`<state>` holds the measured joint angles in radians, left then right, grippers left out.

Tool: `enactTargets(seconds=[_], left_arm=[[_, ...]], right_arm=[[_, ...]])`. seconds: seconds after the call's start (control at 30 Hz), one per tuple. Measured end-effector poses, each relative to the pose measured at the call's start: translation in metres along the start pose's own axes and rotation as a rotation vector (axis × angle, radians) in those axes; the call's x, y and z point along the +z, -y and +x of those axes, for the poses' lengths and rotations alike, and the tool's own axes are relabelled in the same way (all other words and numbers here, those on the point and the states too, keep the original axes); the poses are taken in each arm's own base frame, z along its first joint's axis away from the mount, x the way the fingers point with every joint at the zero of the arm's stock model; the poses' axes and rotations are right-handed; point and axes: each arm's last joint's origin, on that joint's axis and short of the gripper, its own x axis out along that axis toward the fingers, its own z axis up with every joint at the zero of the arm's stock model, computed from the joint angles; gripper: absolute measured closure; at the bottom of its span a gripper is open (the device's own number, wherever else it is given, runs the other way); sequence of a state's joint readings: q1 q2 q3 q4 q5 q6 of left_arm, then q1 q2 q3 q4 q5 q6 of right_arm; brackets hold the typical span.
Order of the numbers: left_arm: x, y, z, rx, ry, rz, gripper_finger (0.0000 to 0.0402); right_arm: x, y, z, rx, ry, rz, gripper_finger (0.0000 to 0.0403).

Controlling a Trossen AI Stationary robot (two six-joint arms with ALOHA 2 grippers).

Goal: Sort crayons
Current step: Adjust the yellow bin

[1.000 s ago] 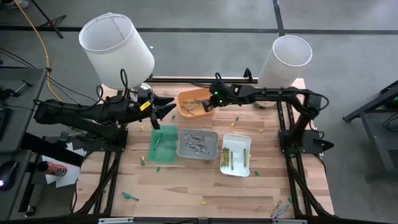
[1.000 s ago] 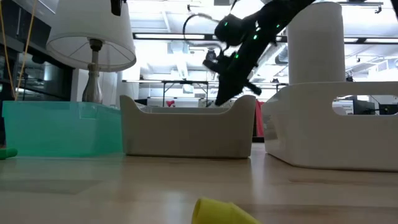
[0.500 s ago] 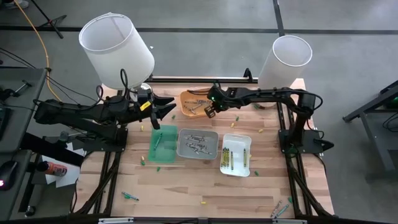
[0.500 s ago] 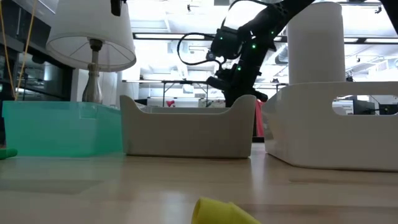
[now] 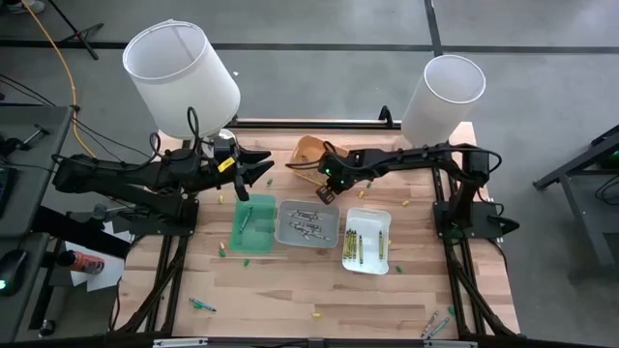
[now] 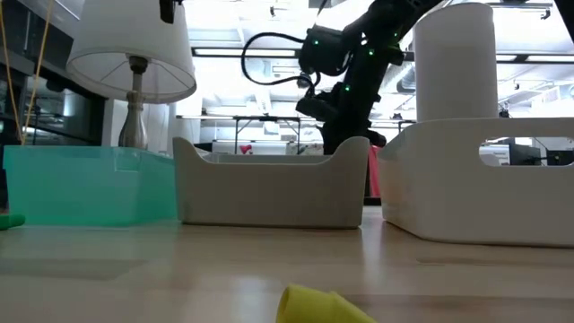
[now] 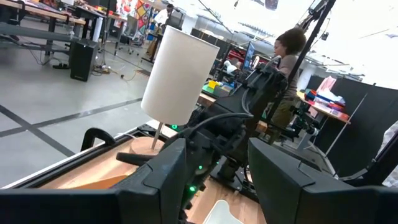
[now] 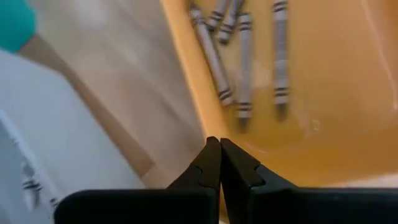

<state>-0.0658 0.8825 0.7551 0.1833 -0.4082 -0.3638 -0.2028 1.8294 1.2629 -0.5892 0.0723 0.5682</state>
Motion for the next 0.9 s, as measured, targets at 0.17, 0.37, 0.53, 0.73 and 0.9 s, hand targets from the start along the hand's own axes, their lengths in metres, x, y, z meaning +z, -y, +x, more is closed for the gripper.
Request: enactTargets(seconds=[0.17,0.37,0.53,0.73,0.9], left_arm=[[0.0,0.0,0.0,0.0,0.0,0.0,0.0243],[0.0,0.0,0.0,-0.001,0.001,-0.002,0.0243],[0.0,0.0,0.0,-0.001,0.001,-0.006,0.0243],[0.0,0.0,0.0,-0.001,0.002,-0.017,0.0243],[0.0,0.0,0.0,-0.002,0.002,-0.027,0.0243]], right_arm=[[-0.003,-0.005,-0.003,0.037,-0.017,-0.022,0.0403],[0.004,-0.005,-0.014,0.073,0.052,0.011,0.0403],[0.024,0.0,-0.014,0.137,0.183,0.139,0.0403],[0.041,0.005,0.004,0.205,0.263,0.298,0.0403],[0.039,0.006,0.025,0.206,0.224,0.391,0.0403]])
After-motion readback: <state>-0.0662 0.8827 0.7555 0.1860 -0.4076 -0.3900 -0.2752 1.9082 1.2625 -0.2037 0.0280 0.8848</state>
